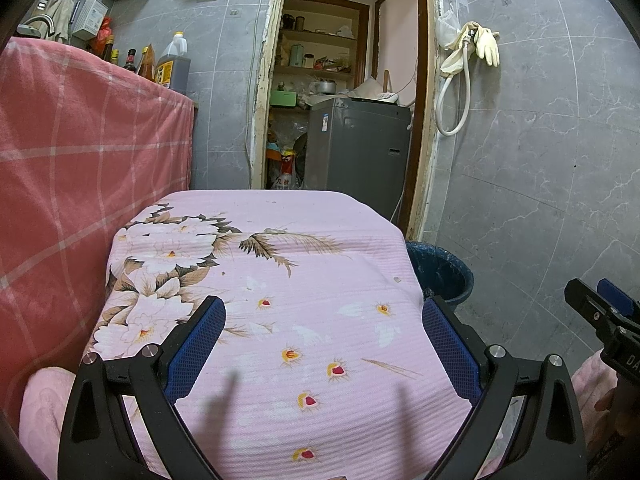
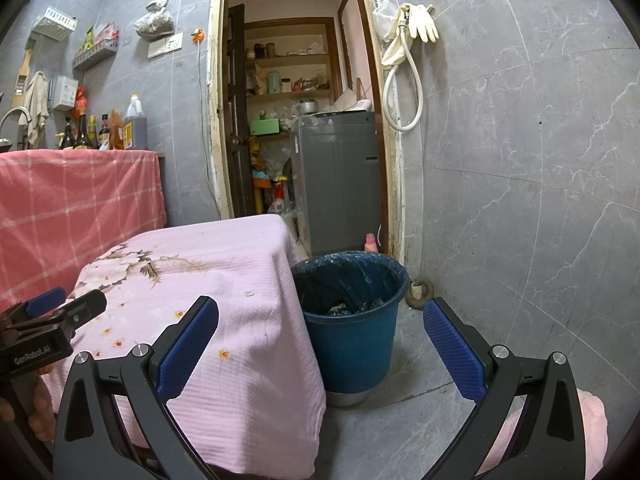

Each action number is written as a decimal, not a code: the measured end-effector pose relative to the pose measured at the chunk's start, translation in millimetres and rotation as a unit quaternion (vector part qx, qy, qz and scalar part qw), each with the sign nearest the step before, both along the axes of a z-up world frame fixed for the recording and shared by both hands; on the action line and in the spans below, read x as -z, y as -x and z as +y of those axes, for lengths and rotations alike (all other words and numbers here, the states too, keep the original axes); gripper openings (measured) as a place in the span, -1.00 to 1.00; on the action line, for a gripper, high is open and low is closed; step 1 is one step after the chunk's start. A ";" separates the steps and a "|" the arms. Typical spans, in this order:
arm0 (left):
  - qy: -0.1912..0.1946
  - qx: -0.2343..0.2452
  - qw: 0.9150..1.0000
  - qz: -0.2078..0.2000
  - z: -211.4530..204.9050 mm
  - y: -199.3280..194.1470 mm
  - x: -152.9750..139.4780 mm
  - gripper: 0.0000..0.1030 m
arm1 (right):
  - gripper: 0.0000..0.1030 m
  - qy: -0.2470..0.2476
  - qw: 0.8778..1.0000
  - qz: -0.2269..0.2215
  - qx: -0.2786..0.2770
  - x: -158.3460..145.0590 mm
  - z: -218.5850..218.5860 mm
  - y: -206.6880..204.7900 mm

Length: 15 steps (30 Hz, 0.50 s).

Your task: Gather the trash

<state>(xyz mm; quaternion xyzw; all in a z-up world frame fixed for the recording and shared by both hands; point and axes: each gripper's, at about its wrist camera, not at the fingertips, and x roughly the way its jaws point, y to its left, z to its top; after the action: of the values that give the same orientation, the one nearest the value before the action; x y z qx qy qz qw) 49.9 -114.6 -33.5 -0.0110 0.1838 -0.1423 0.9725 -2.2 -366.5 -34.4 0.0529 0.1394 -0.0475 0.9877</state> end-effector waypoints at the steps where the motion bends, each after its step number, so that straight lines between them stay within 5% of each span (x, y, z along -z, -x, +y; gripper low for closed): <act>1: 0.000 0.000 1.000 0.000 0.2 0.1 0.1 0.87 | 1.00 0.000 1.000 0.000 0.000 -0.7 -0.2 -0.7; 15: 0.000 0.000 1.000 -0.001 0.1 0.1 0.2 0.87 | 1.00 0.000 1.000 0.000 0.000 -0.3 -0.3 -0.6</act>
<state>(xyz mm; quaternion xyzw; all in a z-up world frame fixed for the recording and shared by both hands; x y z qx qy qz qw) 49.8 -114.5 -33.7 -0.0112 0.1831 -0.1429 0.9726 -1.6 -366.8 -34.1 0.0532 0.1391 -0.0476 0.9877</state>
